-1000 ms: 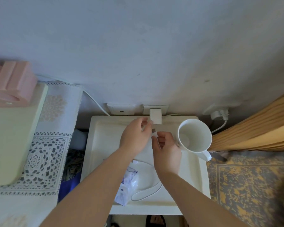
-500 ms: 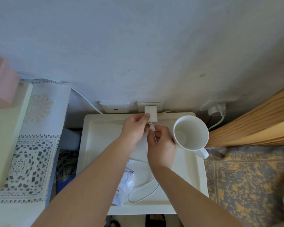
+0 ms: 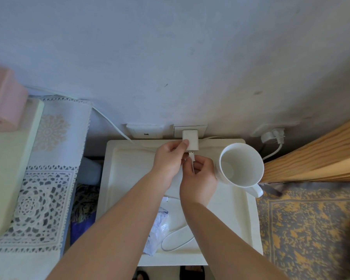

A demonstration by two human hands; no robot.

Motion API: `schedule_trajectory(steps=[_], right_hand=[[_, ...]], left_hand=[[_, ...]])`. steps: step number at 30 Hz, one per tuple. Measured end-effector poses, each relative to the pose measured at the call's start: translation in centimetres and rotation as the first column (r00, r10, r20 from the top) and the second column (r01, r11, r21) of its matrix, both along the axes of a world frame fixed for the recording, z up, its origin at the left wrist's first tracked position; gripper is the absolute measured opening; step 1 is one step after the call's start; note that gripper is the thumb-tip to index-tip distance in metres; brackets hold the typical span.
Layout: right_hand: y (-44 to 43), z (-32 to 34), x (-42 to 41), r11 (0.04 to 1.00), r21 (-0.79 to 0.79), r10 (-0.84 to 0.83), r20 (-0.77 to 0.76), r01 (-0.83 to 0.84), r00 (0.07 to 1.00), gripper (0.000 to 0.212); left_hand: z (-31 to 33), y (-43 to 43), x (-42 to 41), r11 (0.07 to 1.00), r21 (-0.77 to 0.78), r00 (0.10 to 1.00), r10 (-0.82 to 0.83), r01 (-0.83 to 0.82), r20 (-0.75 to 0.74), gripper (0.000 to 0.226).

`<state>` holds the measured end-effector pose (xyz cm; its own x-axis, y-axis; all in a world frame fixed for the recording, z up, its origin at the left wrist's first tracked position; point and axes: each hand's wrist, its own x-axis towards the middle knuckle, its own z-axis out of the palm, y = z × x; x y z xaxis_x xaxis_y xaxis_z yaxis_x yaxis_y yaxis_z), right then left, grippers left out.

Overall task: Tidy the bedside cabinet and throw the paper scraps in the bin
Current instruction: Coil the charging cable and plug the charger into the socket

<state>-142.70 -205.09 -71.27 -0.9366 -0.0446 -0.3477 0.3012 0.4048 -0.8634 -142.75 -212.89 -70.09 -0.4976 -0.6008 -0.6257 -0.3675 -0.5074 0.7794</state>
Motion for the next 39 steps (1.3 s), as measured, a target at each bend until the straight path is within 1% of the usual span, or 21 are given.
schedule_trajectory(steps=[4,10,16,20,23,26,30,32,35,39], right_hand=[[-0.1,0.0,0.2,0.997,-0.060,-0.044,0.037,0.046,0.998,0.010],[0.0,-0.2,0.3,0.994,-0.092,-0.056,0.048,0.060,0.997,0.009],[0.1,0.0,0.2,0.996,-0.090,-0.025,0.059,0.030,0.998,0.019],[0.7,-0.2,0.2,0.997,-0.074,0.009,0.050,-0.005,0.999,0.015],[1.1,-0.1,0.3,0.998,-0.038,0.059,0.001,-0.059,0.998,0.017],[1.5,-0.2,0.6,0.997,0.003,0.076,-0.030,-0.076,0.997,0.013],[1.3,-0.2,0.7,0.997,-0.046,0.063,0.024,-0.062,0.998,0.021],[1.1,-0.2,0.5,0.996,-0.084,0.040,0.081,-0.033,0.996,0.021],[1.0,-0.1,0.4,0.990,-0.140,0.057,0.158,-0.035,0.986,0.021],[1.0,0.2,0.0,0.975,-0.222,0.025,0.195,0.020,0.981,0.022]], left_hand=[[0.2,0.0,0.1,1.000,0.004,1.000,0.008,-0.008,-0.012,0.011],[0.2,-0.2,0.2,1.000,0.022,1.000,-0.005,0.006,-0.004,0.009],[0.2,-0.2,-0.1,1.000,0.023,1.000,-0.003,0.003,-0.005,0.012],[0.3,-0.1,-0.2,0.999,0.033,1.000,0.007,-0.007,-0.012,0.011],[0.4,-0.1,-0.2,0.999,0.029,1.000,0.014,-0.014,-0.015,0.013],[0.4,-0.1,-0.1,1.000,0.026,1.000,0.008,-0.008,-0.013,0.011],[0.3,-0.1,0.0,1.000,0.015,1.000,0.003,-0.002,-0.010,0.009],[0.2,-0.1,0.0,1.000,0.015,1.000,0.002,-0.002,-0.010,0.010],[0.1,-0.1,0.0,1.000,0.019,1.000,0.013,-0.013,-0.004,0.011],[-0.1,-0.2,0.0,1.000,-0.013,1.000,-0.017,0.017,0.007,0.014]])
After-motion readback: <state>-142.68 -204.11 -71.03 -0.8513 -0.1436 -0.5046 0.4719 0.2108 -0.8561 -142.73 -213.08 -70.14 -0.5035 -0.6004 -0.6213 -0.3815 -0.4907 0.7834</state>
